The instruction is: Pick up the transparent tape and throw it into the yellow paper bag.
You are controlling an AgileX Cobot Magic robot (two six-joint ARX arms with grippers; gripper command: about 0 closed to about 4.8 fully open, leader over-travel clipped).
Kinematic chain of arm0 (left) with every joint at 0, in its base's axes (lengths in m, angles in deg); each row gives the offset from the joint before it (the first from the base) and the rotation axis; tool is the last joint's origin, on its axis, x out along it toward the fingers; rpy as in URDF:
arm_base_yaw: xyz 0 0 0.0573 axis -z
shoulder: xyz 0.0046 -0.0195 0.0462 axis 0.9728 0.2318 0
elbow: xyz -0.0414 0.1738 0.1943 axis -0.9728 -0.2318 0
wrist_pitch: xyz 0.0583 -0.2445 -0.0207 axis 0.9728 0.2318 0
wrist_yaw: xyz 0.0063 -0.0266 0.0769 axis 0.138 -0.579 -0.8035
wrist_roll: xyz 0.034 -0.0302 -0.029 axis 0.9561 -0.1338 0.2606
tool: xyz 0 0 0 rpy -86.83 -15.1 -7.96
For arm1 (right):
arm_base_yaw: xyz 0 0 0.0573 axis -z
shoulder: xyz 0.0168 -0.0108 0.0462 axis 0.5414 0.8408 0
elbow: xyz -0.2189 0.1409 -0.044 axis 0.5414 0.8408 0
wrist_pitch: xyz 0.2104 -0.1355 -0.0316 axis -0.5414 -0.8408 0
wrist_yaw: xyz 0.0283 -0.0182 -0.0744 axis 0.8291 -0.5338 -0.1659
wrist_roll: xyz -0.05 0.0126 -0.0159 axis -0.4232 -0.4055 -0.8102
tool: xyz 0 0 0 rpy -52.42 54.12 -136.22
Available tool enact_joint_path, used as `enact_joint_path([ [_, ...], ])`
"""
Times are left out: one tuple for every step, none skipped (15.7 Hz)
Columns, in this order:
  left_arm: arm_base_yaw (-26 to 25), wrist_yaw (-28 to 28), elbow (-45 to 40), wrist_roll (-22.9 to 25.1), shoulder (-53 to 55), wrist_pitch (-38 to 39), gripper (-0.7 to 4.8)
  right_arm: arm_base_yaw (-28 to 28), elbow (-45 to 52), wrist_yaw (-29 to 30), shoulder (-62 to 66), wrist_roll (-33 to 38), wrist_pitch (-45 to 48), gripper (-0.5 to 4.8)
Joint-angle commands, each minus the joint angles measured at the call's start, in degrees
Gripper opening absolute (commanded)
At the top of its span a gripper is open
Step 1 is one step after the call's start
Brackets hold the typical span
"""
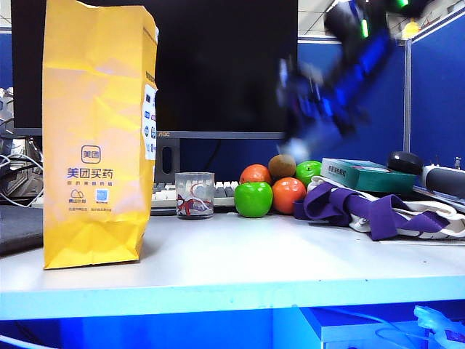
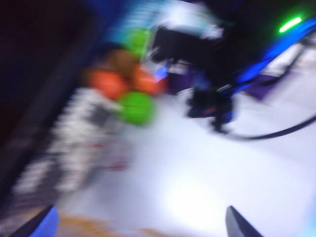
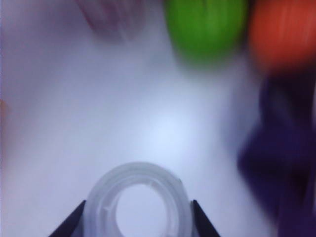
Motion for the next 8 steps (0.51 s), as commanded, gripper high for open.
enact_joint_path([
  [-3.96,-3.74,2.34,0.07,-6.47,-0.07,4.62,-0.04,-8.72,9.14,-2.21,0.85,-2.71,1.98],
  [-6.69,-3.67,2.34,-1.79,-8.94,0.37,4.62,-0.07,-11.26,14.49,-3.28,2.73,-2.82,1.98],
  [-9.75,-3.52,2.34,-3.34,-11.28,1.77,4.62,-0.09,-12.59,19.17,-4.13,4.74,-2.58,1.98],
  [-13.18,-2.21,2.29,-4.61,-13.22,4.00,4.62,-0.92,-13.70,22.84,-4.98,5.44,-2.49,1.98],
  [-16.63,0.28,2.27,-5.90,-14.80,6.67,4.62,-2.25,-14.32,24.06,-5.92,5.88,-2.58,1.99],
  [-19.54,3.50,2.23,-6.14,-15.72,9.05,4.62,-3.80,-14.47,25.42,-6.86,5.88,-2.29,2.02],
  [-21.66,5.90,2.23,-6.05,-16.13,11.19,4.62,-6.23,-14.47,26.69,-7.43,5.88,-1.60,2.02],
  [-24.41,9.07,2.21,-5.27,-16.22,13.79,4.62,-10.16,-14.49,28.26,-7.63,6.16,0.02,2.02],
])
